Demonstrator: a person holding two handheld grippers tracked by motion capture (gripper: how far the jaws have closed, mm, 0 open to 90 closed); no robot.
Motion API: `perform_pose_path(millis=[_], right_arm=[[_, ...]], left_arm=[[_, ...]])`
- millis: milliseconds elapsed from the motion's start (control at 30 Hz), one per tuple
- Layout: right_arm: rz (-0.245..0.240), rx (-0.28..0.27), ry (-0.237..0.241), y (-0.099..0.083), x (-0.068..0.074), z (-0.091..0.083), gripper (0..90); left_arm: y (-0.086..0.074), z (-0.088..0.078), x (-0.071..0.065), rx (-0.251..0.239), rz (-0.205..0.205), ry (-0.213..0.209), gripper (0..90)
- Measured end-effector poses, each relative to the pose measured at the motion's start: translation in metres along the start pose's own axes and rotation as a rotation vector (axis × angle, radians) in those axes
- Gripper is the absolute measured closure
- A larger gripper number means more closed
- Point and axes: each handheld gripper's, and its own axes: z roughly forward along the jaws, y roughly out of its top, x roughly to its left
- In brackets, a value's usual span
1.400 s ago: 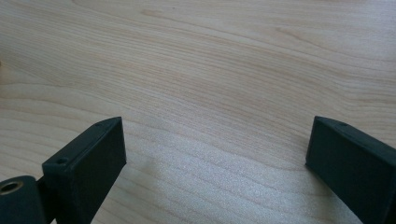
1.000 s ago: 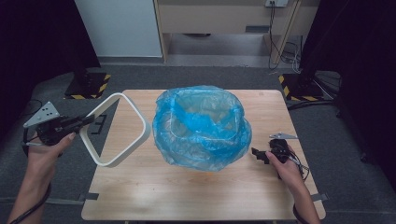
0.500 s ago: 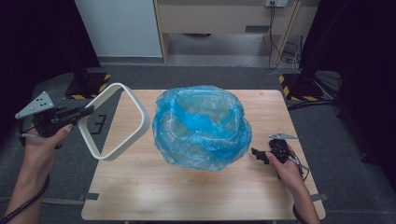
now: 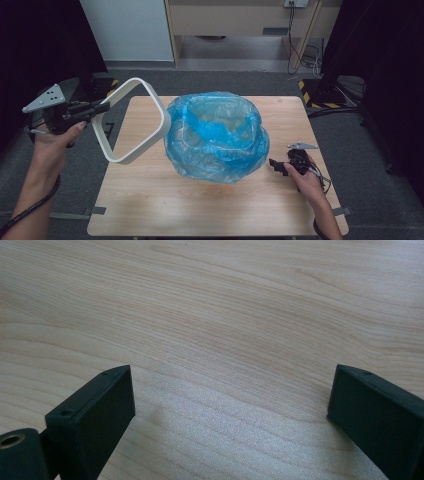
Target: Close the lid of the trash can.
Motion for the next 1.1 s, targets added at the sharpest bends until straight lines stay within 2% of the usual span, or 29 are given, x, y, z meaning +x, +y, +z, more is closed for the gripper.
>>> perform_pose_path(millis=[700, 967, 1100], right_arm=[[0.008, 0.000, 0.004, 0.000, -0.001, -0.001, 4.9], [0.010, -0.002, 0.010, -0.001, -0.002, -0.001, 4.9], [0.011, 0.002, 0.007, -0.001, -0.001, -0.001, 4.9]], left_arm=[[0.042, 0.056, -0.022, 0.015, 0.040, -0.106, 82.2], [0.061, 0.075, -0.033, 0.028, 0.076, -0.143, 82.2], [0.069, 0.084, -0.036, 0.031, 0.075, -0.163, 82.2]])
